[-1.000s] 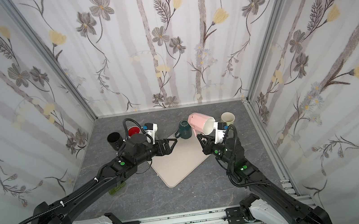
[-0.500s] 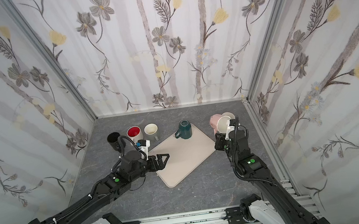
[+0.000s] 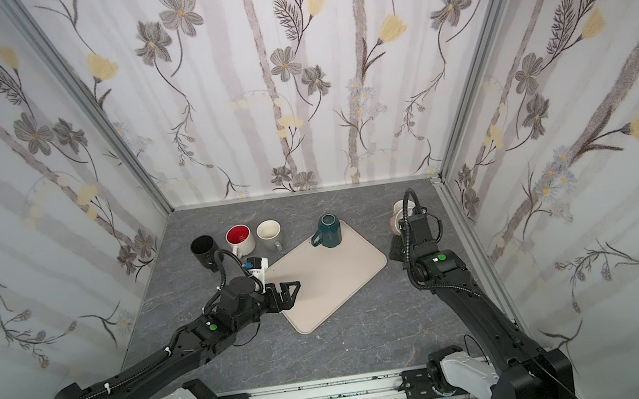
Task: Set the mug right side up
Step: 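Lower the pink mug upright beside the light green mug with the right gripper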
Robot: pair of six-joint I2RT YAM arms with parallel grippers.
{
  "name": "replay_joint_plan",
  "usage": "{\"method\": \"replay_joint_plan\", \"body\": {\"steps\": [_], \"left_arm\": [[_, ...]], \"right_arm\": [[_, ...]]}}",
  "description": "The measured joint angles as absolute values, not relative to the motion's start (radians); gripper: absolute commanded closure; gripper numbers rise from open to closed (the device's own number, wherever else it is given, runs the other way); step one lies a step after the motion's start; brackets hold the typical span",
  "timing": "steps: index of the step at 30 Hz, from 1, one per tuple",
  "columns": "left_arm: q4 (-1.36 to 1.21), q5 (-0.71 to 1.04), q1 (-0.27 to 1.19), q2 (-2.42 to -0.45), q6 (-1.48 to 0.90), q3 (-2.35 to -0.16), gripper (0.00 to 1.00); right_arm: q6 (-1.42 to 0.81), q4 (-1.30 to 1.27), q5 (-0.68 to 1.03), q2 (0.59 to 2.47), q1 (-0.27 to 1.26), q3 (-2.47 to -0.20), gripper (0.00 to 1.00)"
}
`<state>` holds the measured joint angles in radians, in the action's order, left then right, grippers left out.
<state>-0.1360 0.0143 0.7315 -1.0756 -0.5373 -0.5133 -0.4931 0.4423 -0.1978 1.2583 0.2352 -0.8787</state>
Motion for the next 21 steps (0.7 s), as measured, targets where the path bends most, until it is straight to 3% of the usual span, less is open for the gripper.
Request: {"method": "replay_joint_plan", "body": {"steps": [21], "left_arm": [[-0.144, -0.022, 0.733, -1.116, -0.554, -0.513, 0.00]], "right_arm": [[-0.442, 0.536, -0.186, 1.468, 0.005, -0.978, 1.00]]}}
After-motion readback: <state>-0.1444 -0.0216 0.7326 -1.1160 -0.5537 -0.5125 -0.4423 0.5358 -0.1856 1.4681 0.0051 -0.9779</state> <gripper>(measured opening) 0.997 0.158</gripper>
